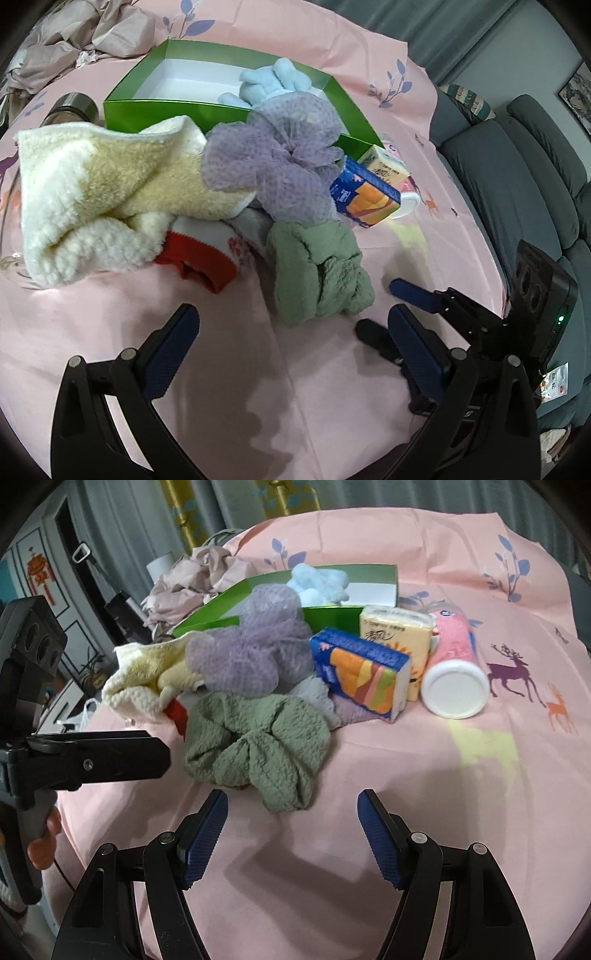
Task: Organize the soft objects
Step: 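Grasp the green cloth with the right gripper and lift it, then lower the green cloth into the box beside the plush and release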
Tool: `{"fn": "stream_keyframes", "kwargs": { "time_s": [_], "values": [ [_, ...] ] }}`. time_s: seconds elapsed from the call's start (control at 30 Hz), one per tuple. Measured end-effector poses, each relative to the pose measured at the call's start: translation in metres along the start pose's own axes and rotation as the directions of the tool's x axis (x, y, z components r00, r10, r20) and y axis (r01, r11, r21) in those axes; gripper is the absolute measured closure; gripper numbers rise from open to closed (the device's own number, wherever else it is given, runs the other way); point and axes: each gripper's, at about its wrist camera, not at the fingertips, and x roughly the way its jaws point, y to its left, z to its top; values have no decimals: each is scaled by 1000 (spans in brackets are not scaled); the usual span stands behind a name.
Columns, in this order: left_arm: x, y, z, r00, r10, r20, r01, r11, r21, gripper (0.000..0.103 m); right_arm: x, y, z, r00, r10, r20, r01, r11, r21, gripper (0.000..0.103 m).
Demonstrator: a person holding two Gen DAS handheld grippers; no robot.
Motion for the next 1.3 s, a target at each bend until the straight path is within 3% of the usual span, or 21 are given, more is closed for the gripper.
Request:
{"fn": "stream_keyframes", "kwargs": {
  "time_s": [0.23, 0.33, 0.4, 0.47, 0.63, 0.67, 0.7, 0.8, 1.1, 1.3],
  "values": [
    [12, -1, 5, 1000, -17, 13, 17, 1000, 5, 4, 14, 7, 2, 1000, 15, -3, -16, 999, -43, 29],
    [18, 1, 8, 1000, -24, 5, 24, 1000, 0, 15, 20, 6, 5, 1000, 28, 1, -28, 998, -52, 30],
    [23, 1, 9, 1000, -28, -4, 28, 1000, 2, 26, 24, 5, 7, 999, 33, 2, -33, 998, -56, 30],
    [27, 3, 10, 999, -31, -9, 31, 1000, -1, 39, 27, 4, 8, 999, 35, 5, -34, 997, -63, 37],
    [33, 7, 9, 997, -73, -30, 73, 997, -21, 69, 33, 5, 11, 999, 33, 5, -32, 997, -76, 66],
    [33, 7, 9, 996, -83, -33, 82, 996, -25, 82, 33, 5, 11, 999, 34, 5, -34, 997, -75, 72],
    [33, 7, 8, 995, -93, -36, 93, 995, -26, 88, 34, 5, 11, 999, 37, 5, -36, 997, -74, 79],
    [28, 6, 6, 992, -124, -34, 123, 992, -29, 90, 32, 6, 10, 999, 48, 15, -47, 996, -70, 87],
    [-14, -7, -5, 983, -182, -10, 182, 983, 6, 91, -3, 26, 5, 997, 66, 31, -62, 992, -112, 88],
    [-54, -27, -5, 974, -220, 60, 215, 974, 75, 92, -44, 40, 6, 991, 84, 105, -64, 982, -175, 88]
  ]
}}
